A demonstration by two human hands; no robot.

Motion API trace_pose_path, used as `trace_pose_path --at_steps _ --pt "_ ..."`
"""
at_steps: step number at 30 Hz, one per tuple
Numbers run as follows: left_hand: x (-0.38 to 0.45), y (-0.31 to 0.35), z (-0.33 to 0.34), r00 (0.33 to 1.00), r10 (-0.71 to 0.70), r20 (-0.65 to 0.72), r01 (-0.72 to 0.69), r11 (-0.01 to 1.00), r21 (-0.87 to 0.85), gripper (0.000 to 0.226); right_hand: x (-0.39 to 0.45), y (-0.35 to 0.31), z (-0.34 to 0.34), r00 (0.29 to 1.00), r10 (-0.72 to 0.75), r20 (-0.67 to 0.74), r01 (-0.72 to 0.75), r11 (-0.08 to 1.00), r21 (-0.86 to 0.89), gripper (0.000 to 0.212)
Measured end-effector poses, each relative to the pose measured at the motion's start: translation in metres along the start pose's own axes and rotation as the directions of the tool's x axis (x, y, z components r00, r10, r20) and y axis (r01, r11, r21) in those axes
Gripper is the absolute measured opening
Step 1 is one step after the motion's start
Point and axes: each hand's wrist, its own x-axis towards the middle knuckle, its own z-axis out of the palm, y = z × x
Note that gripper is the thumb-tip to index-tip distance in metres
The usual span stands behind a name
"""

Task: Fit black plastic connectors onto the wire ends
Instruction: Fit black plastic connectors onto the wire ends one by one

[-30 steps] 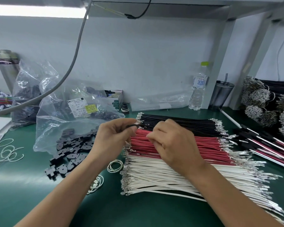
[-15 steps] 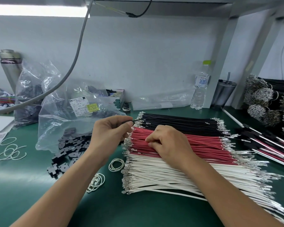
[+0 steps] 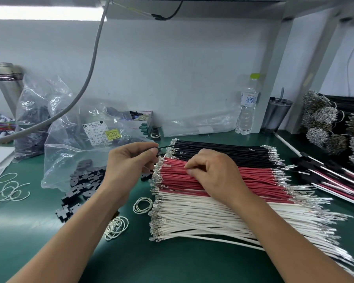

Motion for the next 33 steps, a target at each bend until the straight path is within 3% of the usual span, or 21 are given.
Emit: trace_pose_path --at_steps 4,10,12,13,16,18,21,24,33 --pt "-0.005 0.006 -0.001 0.986 -0.059 0.157 0.073 0.994 -0.085 0.011 -0.006 -0.001 -0.018 0.998 -0.031 -0.055 0.037 0.992 0.120 0.023" --pt "-0.009 0.012 -0.002 0.945 -0.085 0.316 0.151 0.970 -0.190 0.026 -0.012 -0.010 -0.025 0.987 -0.081 -0.136 0.099 0.986 0.135 0.007" --pt "-0.009 0.013 -0.002 0.942 -0.086 0.325 0.157 0.967 -0.200 0.024 -0.011 -0.015 -0.032 0.962 -0.147 -0.230 0.177 0.978 0.114 0.008" --pt "-0.009 0.013 -0.002 0.941 -0.089 0.325 0.160 0.967 -0.199 0.023 -0.010 -0.018 -0.038 0.923 -0.193 -0.333 0.235 0.968 0.091 0.009" --pt "-0.010 0.012 0.000 0.944 -0.101 0.316 0.168 0.967 -0.192 0.022 -0.002 -0.023 -0.060 0.711 -0.240 -0.661 0.337 0.941 0.020 0.014" --pt "-0.011 0.012 0.001 0.943 -0.108 0.313 0.174 0.966 -0.193 0.022 0.000 -0.023 -0.068 0.655 -0.286 -0.699 0.354 0.934 -0.050 0.012" --pt "-0.011 0.011 0.001 0.939 -0.114 0.324 0.192 0.957 -0.218 0.023 -0.007 -0.022 -0.055 0.767 -0.407 -0.496 0.360 0.913 -0.194 0.009" --pt "-0.010 0.012 -0.002 0.926 -0.114 0.360 0.215 0.943 -0.254 0.023 -0.012 -0.020 -0.035 0.853 -0.375 -0.362 0.324 0.926 -0.196 0.008" --pt "-0.010 0.011 -0.002 0.888 -0.097 0.449 0.244 0.928 -0.283 0.021 -0.014 -0.018 -0.028 0.887 -0.321 -0.332 0.304 0.947 -0.104 0.009"
